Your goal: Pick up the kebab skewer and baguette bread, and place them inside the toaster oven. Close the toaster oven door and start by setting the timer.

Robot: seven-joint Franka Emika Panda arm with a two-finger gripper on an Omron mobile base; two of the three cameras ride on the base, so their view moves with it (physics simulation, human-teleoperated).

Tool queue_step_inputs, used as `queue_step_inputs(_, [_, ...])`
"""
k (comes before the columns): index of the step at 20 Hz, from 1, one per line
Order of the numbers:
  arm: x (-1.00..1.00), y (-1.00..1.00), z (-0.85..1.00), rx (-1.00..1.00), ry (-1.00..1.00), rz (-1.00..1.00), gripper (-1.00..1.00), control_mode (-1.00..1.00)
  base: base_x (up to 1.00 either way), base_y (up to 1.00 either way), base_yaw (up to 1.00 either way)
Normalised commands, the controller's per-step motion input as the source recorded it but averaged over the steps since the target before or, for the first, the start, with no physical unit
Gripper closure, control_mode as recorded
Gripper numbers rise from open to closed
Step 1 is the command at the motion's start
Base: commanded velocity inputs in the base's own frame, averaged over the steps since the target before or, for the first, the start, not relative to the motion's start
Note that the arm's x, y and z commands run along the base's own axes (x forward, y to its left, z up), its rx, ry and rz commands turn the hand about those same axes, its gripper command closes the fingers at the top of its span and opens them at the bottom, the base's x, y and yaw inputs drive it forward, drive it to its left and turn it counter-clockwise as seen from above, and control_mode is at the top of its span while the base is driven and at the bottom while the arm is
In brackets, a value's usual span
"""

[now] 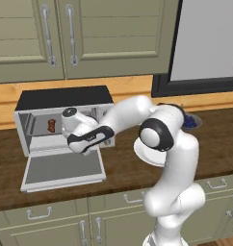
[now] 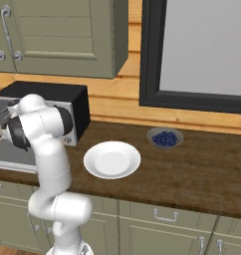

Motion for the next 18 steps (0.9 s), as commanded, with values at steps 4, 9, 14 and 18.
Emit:
queue_step_inputs(4, [0.00, 0.05, 0.00, 0.00, -0.01, -0.10, -1.00, -1.00, 0.00, 0.00, 0.00])
queue_step_inputs(9, [-0.57, 0.02, 0.00, 0.01, 0.00, -0.02, -1.00, -1.00, 0.00, 0.00, 0.00])
queue_step_inputs(14, [-1.00, 0.00, 0.08, 0.03, 0.00, 0.20, -1.00, -1.00, 0.00, 0.00, 0.00])
queue_step_inputs(18, [-1.00, 0.00, 0.12, 0.02, 0.03, 0.47, -1.00, -1.00, 0.00, 0.00, 0.00])
